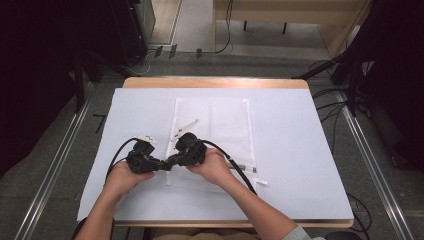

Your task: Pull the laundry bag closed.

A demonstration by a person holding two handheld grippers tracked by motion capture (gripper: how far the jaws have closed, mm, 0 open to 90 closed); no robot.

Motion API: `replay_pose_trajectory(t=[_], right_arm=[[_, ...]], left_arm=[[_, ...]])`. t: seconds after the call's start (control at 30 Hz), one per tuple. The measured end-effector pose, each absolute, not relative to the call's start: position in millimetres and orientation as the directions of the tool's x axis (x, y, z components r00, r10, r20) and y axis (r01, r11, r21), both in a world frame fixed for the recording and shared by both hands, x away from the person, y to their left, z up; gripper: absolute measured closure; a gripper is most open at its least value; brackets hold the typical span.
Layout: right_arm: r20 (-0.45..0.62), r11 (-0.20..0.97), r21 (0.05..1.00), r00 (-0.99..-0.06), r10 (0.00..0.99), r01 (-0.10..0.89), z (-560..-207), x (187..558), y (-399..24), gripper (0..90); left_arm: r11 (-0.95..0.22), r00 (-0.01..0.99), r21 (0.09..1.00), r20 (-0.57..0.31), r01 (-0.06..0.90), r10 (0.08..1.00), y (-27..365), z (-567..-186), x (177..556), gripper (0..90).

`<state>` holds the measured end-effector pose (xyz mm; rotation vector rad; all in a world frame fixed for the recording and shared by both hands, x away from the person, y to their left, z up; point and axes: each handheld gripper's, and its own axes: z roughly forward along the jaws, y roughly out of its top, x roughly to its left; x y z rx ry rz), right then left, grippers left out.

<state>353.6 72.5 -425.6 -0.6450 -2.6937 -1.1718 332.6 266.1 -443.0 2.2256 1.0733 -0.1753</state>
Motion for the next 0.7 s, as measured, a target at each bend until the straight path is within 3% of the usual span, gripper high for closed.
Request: replay_pose_trajectory(t=[0.7], right_arm=[[0.258, 0.598, 0.667, -0.890, 0.375, 0.445, -437, 355, 67, 88.4]], left_arm=[[-0.443, 0.651, 0.498, -0.401, 0.746, 0.645, 275, -445, 334, 88.6]])
